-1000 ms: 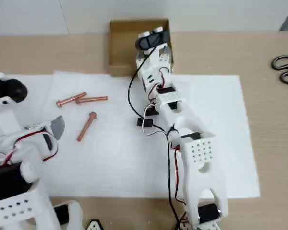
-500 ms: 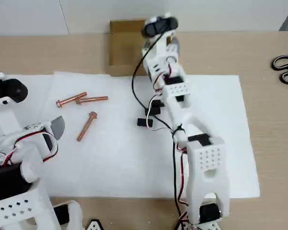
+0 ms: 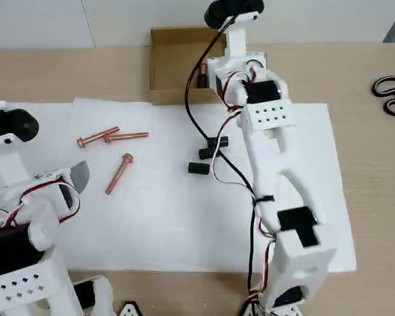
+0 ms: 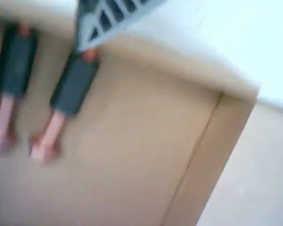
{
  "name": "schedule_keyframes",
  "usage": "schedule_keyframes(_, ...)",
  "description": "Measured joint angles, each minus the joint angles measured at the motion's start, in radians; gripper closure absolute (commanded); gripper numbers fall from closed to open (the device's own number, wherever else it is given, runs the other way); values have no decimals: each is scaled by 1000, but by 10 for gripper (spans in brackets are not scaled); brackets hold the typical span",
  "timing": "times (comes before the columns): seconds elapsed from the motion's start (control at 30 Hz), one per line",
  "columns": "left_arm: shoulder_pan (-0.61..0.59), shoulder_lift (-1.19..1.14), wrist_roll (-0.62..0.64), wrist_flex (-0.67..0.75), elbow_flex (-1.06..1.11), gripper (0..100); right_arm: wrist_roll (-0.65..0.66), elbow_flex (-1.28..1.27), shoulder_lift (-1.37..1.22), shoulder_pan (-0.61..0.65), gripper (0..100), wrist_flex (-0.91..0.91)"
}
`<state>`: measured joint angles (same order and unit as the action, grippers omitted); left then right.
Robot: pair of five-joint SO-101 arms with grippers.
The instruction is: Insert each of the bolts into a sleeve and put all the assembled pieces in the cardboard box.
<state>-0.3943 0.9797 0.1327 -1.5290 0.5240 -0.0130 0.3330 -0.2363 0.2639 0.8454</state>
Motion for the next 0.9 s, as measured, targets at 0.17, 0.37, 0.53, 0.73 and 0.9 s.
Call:
schedule_keyframes(0.17, 0, 0, 0, 0, 0, 724, 0, 0, 141, 14, 674, 256)
schedule_keyframes(0.37, 0, 0, 0, -12, 0, 724, 0, 0, 304, 58, 674, 582)
schedule_keyframes(0.53, 0, 0, 0, -34, 0, 724, 0, 5, 351, 72, 672, 726)
schedule_keyframes(0.73, 0, 0, 0, -34, 0, 724, 11, -40, 353, 81, 672, 752)
schedule_keyframes(0.9, 0, 0, 0, -34, 0, 724, 186, -196, 353, 147, 673, 726)
